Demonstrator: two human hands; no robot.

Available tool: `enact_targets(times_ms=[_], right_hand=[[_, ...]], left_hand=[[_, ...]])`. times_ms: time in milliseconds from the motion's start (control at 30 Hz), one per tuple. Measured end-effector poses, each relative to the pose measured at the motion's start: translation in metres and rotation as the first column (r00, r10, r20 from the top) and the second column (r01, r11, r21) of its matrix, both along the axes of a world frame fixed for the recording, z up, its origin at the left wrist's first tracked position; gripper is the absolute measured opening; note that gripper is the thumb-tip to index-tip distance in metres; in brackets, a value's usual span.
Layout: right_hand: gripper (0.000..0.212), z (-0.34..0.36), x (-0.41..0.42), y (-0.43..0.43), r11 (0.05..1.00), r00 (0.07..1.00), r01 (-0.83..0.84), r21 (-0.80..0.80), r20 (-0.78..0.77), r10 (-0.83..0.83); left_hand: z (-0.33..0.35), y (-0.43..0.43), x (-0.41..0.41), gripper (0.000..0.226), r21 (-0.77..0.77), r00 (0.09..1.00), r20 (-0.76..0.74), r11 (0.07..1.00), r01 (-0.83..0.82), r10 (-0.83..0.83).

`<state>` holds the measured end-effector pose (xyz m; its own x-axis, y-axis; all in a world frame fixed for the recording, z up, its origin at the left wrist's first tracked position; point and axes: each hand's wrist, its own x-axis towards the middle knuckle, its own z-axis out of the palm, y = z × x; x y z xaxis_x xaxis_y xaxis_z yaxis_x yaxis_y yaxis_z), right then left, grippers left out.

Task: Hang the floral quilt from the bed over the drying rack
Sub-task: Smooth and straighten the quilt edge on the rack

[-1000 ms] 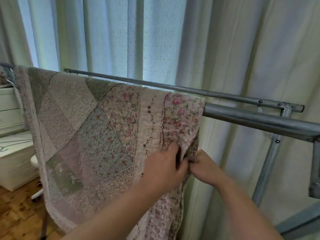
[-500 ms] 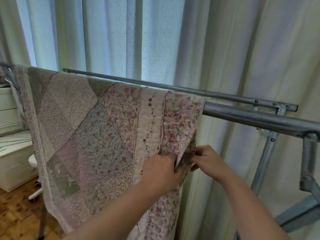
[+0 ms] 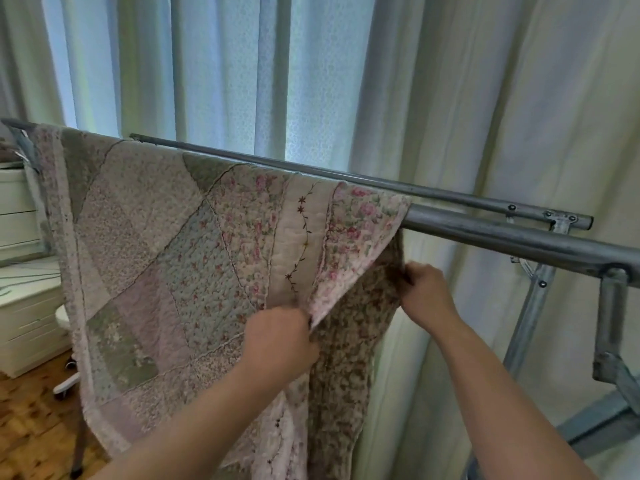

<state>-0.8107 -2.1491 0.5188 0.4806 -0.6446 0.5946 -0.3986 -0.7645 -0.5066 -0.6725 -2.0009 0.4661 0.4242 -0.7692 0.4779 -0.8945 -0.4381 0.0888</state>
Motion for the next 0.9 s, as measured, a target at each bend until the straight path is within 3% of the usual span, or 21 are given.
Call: enact_targets(times_ms=[67,133,200,333,400,500,600,700,767,833,900], right_hand=[[0.039,0.004,0.000,0.006,0.988,0.992,-0.125,0.095,-0.014,0.127],[0.032,0.002,0.001,0.020,0.912,0.934,-0.334,0.238,-0.047,0.354],[0.022,0.002,0.003,0.033,0.839,0.877,-0.449,0.307,-0.027,0.479],[0.018,0.012,0.004,0.041,0.843,0.893,-0.437,0.314,0.042,0.447],[0.020,0.019,0.007,0.035,0.862,0.918,-0.396,0.317,0.170,0.360],[0.026,0.026,0.014,0.025,0.870,0.903,-0.383,0.312,0.326,0.280],[0.031,0.028,0.023,0.014,0.961,0.965,-0.200,0.191,0.208,0.159],[0.033,0.034,0.020,0.005,0.995,0.986,-0.060,0.085,0.162,0.046],[0.029,0.034,0.014,0.010,0.977,0.974,-0.170,0.126,0.170,0.148],[0.021,0.028,0.010,0.021,0.895,0.921,-0.375,0.243,0.211,0.329],[0.019,0.023,0.008,0.029,0.829,0.874,-0.478,0.292,0.255,0.414]], left_hand=[[0.001,0.009,0.006,0.014,0.020,1.000,-0.012,0.999,-0.025,0.025],[0.003,0.012,-0.001,0.016,-0.015,0.994,-0.087,0.998,0.062,-0.063],[0.007,0.010,-0.017,0.024,-0.194,0.969,-0.130,0.964,0.183,-0.211],[0.036,0.002,-0.040,0.043,-0.547,0.936,-0.054,0.795,0.263,-0.347],[0.054,-0.002,-0.042,0.048,-0.577,0.941,-0.023,0.773,0.262,-0.337],[0.070,-0.006,-0.047,0.036,-0.556,0.944,0.016,0.782,0.282,-0.329],[0.070,0.001,-0.053,0.016,-0.626,0.907,0.013,0.704,0.336,-0.421],[0.069,0.005,-0.058,0.013,-0.661,0.920,0.021,0.685,0.307,-0.392],[0.065,0.001,-0.061,0.016,-0.622,0.931,0.023,0.724,0.298,-0.364],[0.057,-0.007,-0.061,0.022,-0.585,0.920,-0.034,0.754,0.299,-0.391],[0.048,-0.013,-0.060,0.024,-0.603,0.887,-0.108,0.739,0.300,-0.449]])
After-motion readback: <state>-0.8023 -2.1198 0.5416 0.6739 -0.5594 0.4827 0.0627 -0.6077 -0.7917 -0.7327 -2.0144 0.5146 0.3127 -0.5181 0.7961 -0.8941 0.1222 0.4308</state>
